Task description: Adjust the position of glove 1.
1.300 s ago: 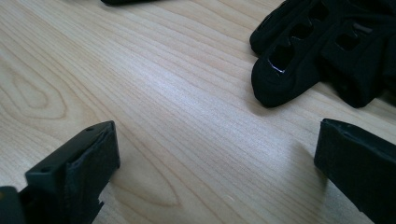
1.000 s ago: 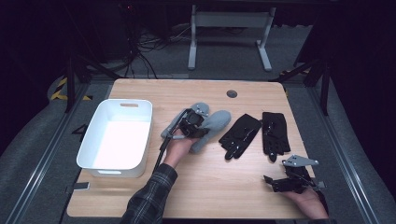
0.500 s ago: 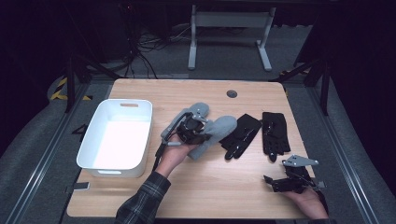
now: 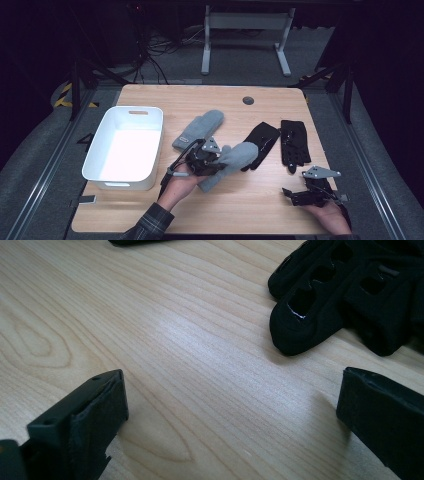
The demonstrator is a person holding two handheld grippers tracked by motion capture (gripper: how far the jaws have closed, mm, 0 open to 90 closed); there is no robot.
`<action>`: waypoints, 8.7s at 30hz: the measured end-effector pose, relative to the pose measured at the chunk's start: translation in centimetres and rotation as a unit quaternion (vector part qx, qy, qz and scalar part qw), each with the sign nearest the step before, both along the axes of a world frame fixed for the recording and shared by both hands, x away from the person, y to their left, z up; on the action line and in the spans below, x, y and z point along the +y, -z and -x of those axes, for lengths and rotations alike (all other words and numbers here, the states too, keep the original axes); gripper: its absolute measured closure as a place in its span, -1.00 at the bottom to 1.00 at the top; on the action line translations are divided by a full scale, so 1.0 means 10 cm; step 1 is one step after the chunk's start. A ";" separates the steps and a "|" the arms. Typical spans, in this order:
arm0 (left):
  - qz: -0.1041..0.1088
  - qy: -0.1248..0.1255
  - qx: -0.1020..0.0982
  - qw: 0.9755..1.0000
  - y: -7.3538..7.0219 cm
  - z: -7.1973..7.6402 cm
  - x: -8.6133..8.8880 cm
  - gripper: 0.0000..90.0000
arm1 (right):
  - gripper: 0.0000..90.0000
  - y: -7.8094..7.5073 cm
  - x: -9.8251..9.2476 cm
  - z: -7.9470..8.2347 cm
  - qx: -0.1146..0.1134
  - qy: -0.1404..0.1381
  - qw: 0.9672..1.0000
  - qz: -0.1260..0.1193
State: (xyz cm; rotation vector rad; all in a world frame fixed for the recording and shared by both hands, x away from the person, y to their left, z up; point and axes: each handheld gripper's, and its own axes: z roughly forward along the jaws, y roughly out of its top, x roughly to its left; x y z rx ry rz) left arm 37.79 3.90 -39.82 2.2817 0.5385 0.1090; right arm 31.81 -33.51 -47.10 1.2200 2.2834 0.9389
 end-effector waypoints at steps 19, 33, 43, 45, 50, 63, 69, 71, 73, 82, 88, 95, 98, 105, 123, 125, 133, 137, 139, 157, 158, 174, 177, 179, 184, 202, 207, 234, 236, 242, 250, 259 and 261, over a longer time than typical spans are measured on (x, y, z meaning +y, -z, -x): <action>-0.024 0.020 0.008 0.999 0.33 0.35 0.06 0.68 | -0.99 0.00 0.00 0.00 0.000 0.000 1.000 0.000; -0.029 0.056 0.016 0.998 0.41 0.44 -0.04 0.26 | -0.99 0.00 0.00 0.00 0.000 0.000 1.000 0.000; 0.015 0.042 0.023 0.999 0.27 0.40 -0.01 -0.41 | -0.99 0.00 0.00 0.00 0.000 0.000 1.000 0.000; 0.020 0.030 0.027 0.999 0.25 0.35 0.01 -0.42 | -0.99 0.00 0.00 0.00 0.000 0.000 1.000 0.000; 0.032 0.004 0.022 0.999 0.19 0.18 0.06 -0.44 | -0.99 0.00 0.00 0.00 0.000 0.000 1.000 0.001; 0.024 -0.062 -0.005 0.998 0.03 -0.27 0.19 -0.45 | -0.99 0.00 0.00 0.00 0.000 0.000 1.000 0.000; 0.020 -0.092 -0.013 0.995 -0.07 -0.50 0.25 -0.47 | -0.99 0.00 0.00 0.00 0.000 0.000 1.000 0.000; 0.022 -0.101 -0.012 0.995 -0.09 -0.61 0.26 -0.49 | -0.99 0.00 0.00 0.00 0.000 0.000 1.000 0.000; 0.023 -0.107 -0.011 0.994 -0.09 -0.64 0.26 -0.49 | -0.99 0.00 0.00 0.00 0.000 0.000 1.000 0.000; -0.017 -0.161 -0.029 0.986 0.00 -1.02 0.23 -0.54 | -0.99 0.00 0.00 0.00 0.000 0.000 1.000 0.000; -0.024 -0.185 -0.024 0.982 0.11 -1.20 0.27 -0.62 | -0.99 0.00 0.00 0.00 0.000 -0.003 1.000 0.000; -0.036 -0.211 -0.012 0.977 0.25 -1.36 0.29 -0.65 | -0.99 0.00 0.00 0.00 0.000 -0.004 1.000 0.000; -0.056 -0.217 -0.009 0.974 0.32 -1.42 0.27 -0.67 | -0.99 0.00 0.00 0.00 0.000 -0.004 1.000 0.000; -0.077 -0.221 0.006 0.972 0.47 -1.49 0.25 -0.69 | -0.99 0.00 0.00 0.00 0.000 -0.005 1.000 0.000; -0.090 -0.219 0.025 0.971 0.56 -1.50 0.27 -0.31 | -0.99 0.00 0.01 0.00 0.000 -0.006 1.000 0.000; -0.089 -0.217 0.023 0.972 0.54 -1.49 0.27 -0.16 | -0.99 0.00 0.01 0.00 0.000 -0.007 1.000 0.000; -0.077 -0.204 0.027 0.975 0.47 -1.47 0.31 0.30 | -0.99 0.00 0.01 0.00 0.000 -0.007 1.000 0.000; -0.076 -0.195 0.033 0.977 0.42 -1.45 0.32 0.42 | -0.99 0.00 0.01 0.00 0.000 -0.007 1.000 0.000; -0.076 -0.193 0.035 0.978 0.41 -1.45 0.32 0.43 | -0.99 0.00 0.01 0.00 0.000 -0.007 1.000 0.000; -0.040 -0.135 0.046 0.989 0.00 -1.09 0.21 0.44 | -0.99 0.00 0.01 0.00 0.000 -0.007 1.000 0.000; -0.037 -0.132 0.048 0.989 -0.02 -1.07 0.21 0.44 | -0.99 0.00 0.01 0.00 0.000 -0.007 1.000 0.000; -0.017 -0.080 0.071 0.994 -0.31 -0.47 0.12 0.44 | -0.99 0.00 0.01 0.00 0.000 -0.007 1.000 0.000; -0.020 -0.072 0.073 0.995 -0.33 -0.39 0.11 0.44 | -0.99 0.00 0.01 0.00 0.000 -0.007 1.000 0.000; -0.021 -0.069 0.074 0.995 -0.33 -0.32 0.10 0.45 | -0.99 0.00 0.01 0.00 0.000 -0.007 1.000 0.000; -0.014 -0.061 0.085 0.994 -0.29 -0.13 0.10 0.45 | -0.99 0.00 0.01 0.00 0.000 -0.007 1.000 0.000; -0.035 -0.061 0.101 0.992 -0.10 0.41 0.01 0.45 | -0.99 0.00 0.01 0.00 0.000 -0.007 1.000 0.002; -0.049 -0.058 0.116 0.990 0.07 0.42 -0.06 0.44 | -0.99 0.00 0.01 0.00 -0.001 -0.006 1.000 0.002; -0.030 -0.006 0.044 0.999 -0.14 0.51 -0.16 -0.48 | -0.99 0.00 0.01 0.00 0.000 -0.006 1.000 0.002; -0.028 -0.006 0.038 0.999 -0.18 0.47 -0.15 -0.48 | -0.99 0.00 0.01 0.00 0.000 -0.006 1.000 0.002; -0.006 0.005 0.045 0.999 -0.17 0.25 -0.12 -0.49 | -0.99 0.00 0.01 0.00 0.000 -0.006 1.000 0.002; -0.038 0.011 0.069 0.997 0.10 0.18 -0.21 -0.53 | -0.99 0.00 0.01 0.00 0.000 -0.006 1.000 0.002; -0.080 0.015 0.066 0.994 0.28 0.22 -0.30 -0.66 | -0.99 0.00 0.01 0.00 0.000 -0.006 1.000 0.002; -0.088 0.019 0.066 0.994 0.31 0.22 -0.32 -0.67 | -0.99 0.00 0.01 0.00 -0.001 -0.006 1.000 0.002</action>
